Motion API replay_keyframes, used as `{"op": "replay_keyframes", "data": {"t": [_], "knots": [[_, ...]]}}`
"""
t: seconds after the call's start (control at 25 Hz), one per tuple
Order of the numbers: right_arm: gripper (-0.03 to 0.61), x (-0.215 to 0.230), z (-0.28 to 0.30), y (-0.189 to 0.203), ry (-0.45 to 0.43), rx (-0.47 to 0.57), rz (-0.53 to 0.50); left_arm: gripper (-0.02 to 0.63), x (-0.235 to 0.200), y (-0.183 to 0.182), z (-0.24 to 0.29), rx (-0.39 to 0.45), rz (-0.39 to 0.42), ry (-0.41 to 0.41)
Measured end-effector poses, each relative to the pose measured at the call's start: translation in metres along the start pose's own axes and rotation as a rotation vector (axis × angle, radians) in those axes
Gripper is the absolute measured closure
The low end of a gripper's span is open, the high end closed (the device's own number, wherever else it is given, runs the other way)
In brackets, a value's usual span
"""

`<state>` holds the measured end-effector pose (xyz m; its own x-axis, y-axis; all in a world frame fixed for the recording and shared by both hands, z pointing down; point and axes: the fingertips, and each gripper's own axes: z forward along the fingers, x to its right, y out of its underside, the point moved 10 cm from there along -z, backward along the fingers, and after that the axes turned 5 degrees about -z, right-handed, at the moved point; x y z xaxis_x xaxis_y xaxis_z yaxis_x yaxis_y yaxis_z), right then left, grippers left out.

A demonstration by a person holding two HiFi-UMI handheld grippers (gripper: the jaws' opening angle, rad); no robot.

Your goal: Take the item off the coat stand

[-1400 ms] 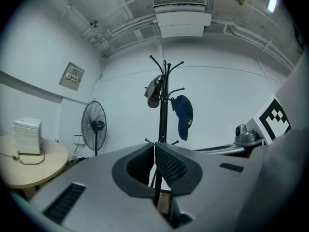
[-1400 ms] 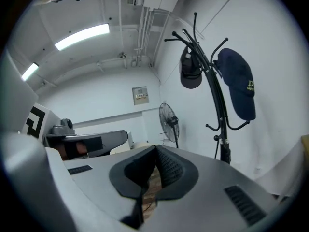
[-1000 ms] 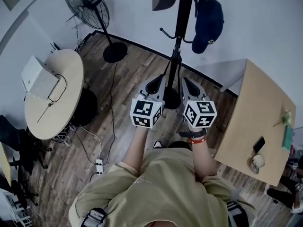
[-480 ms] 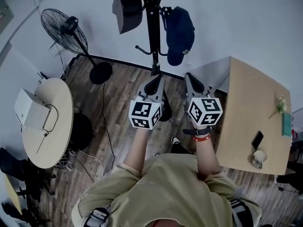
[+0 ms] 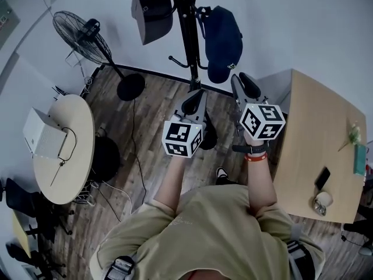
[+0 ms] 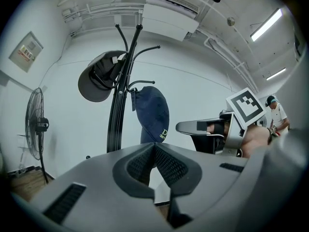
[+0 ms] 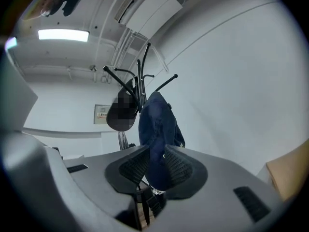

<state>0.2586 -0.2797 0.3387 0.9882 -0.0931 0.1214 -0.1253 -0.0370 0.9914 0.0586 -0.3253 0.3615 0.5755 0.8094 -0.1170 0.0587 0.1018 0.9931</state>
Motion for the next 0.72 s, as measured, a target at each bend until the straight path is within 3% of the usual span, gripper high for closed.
{"op": "replay_keyframes", "data": {"t": [0.32,0.52,0.56,0.72], "knots": [[0.375,0.028,0.035,0.000,-0.038,-0.010,0.043,0.591,-0.003,0.007,0.012,-0.016,0.017,-0.019],[0.362,0.033,0.052,-0.001,-0.058,-0.011,0.060,0.591,-0.005,0.008,0.016,-0.017,0.002,-0.016],[0.366,0.034,0.054,-0.001,-0.063,-0.004,0.066,0.591,-0.006,0.008,0.017,-0.015,0.002,-0.017],[0.492,0.033,0.058,-0.003,-0.096,0.036,0.094,0.591,-0.010,0.009,0.019,-0.019,0.005,-0.025]]}}
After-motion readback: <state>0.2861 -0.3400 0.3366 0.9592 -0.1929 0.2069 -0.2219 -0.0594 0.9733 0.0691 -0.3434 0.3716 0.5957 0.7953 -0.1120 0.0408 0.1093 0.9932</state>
